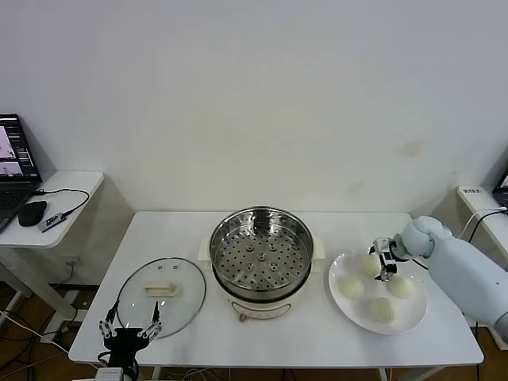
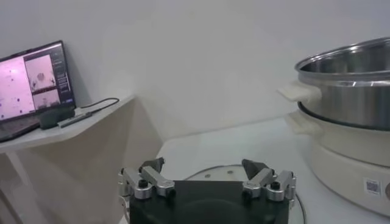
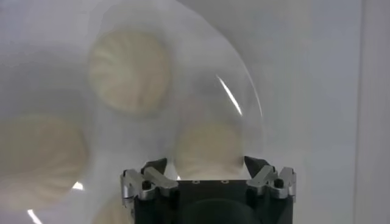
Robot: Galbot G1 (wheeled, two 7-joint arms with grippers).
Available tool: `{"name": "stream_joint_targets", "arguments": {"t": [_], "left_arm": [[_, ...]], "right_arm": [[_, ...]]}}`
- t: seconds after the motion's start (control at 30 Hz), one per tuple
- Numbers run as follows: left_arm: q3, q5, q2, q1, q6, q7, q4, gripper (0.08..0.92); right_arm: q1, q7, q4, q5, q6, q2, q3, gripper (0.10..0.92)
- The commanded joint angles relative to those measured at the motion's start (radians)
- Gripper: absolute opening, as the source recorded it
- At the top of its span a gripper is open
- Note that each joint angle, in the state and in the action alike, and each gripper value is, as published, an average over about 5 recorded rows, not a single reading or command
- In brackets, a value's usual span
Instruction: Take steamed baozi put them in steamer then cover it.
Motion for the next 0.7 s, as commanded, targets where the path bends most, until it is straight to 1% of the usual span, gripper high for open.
{"name": "stream_joint_targets", "arguments": {"t": [0.03,0.23,0.4,0.53,0.7], "left_arm": [[-0.001,0.000,-0.001,0.002,-0.001,0.000,0.004,0.823],[0.001,0.000,-0.003,0.001,-0.002,0.000,0.004,0.823],[0.001,-0.001,-0.001,0.001,-0.002,0.000,0.004,0.823],[0.001,-0.002,0.002,-0.002,-0.002,0.000,0.005,0.823],[0.006,-0.006,0.001,-0.010,-0.002,-0.001,0.001,0.823]], "right_arm": [[0.013,-0.004,-0.035,-0.008,-0.001,0.026,-0.022,0.726],[0.023,-0.009,-0.019,0.000,0.002,0.009,-0.026,0.669],[0.051,-0.023,0.026,0.030,0.002,-0.030,-0.049,0.654],[0.113,-0.039,0.091,0.087,-0.001,-0.083,-0.092,0.653],[0.267,-0.051,0.185,0.205,-0.026,-0.169,-0.205,0.654]]}}
